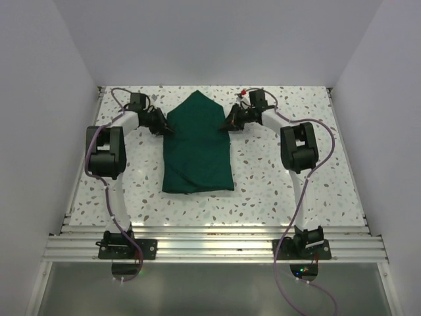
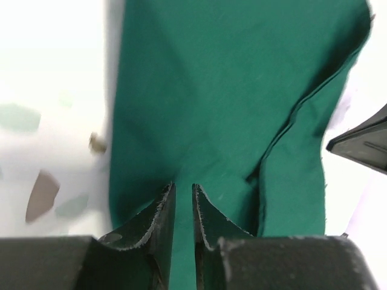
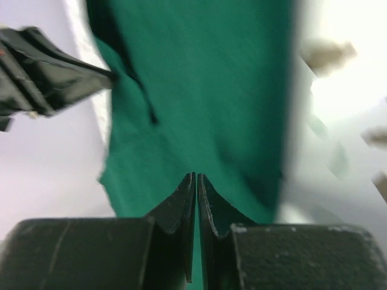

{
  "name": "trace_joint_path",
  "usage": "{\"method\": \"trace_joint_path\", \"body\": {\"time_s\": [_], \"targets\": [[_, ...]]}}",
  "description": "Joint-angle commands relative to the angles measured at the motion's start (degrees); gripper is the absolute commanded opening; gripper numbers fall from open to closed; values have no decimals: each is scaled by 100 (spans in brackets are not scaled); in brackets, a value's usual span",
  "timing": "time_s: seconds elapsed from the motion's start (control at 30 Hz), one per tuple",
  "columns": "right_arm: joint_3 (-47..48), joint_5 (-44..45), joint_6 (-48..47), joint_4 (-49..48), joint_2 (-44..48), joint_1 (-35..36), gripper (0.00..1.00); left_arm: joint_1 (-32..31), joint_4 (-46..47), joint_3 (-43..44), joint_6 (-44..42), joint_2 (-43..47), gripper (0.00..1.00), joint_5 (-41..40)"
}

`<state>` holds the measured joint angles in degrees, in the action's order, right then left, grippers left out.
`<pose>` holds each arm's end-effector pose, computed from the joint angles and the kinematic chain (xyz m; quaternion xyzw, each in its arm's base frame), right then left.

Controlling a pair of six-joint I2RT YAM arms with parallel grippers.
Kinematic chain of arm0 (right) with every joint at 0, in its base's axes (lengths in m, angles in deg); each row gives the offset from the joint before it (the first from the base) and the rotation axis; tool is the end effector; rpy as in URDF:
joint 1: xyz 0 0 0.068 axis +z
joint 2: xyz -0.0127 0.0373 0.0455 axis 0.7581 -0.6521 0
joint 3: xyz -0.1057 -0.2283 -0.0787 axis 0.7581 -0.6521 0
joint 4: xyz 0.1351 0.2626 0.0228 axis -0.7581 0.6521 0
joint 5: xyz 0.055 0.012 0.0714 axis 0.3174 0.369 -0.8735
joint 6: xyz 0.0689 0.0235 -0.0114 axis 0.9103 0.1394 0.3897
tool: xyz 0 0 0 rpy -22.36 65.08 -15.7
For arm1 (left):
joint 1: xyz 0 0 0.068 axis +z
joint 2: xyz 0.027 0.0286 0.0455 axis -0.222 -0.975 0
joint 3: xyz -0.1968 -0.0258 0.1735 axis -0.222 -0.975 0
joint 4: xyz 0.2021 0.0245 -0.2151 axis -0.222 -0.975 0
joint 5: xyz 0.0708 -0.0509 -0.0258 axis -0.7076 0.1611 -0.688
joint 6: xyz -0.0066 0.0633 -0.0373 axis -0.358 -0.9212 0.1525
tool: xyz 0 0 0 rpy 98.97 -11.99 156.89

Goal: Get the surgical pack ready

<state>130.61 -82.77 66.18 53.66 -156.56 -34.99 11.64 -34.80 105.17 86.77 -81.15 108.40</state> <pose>0.5251 0.1797 0.0867 0.0463 0.8752 0.4666 0.1187 0.4932 -0.0417 0.0987 -0.1627 0.9143 -0.3172 0.1921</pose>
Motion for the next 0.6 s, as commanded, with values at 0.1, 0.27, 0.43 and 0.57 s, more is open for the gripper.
{"method": "trace_joint_path", "body": {"time_s": [0.1,0.27,0.43,0.57], "targets": [[1185,-151,800,-598,-533,-7,8,75,96,744,269,-576,20,217],[1081,-89,1415,-1160,-999,-7,8,154,341,560,621,-928,18,243],[1264,-45,1776,-1495,-1526,-42,8,453,788,446,902,-1209,17,533],[1791,-159,2067,-1592,-1922,-68,8,506,1123,480,982,-1061,18,893]]}}
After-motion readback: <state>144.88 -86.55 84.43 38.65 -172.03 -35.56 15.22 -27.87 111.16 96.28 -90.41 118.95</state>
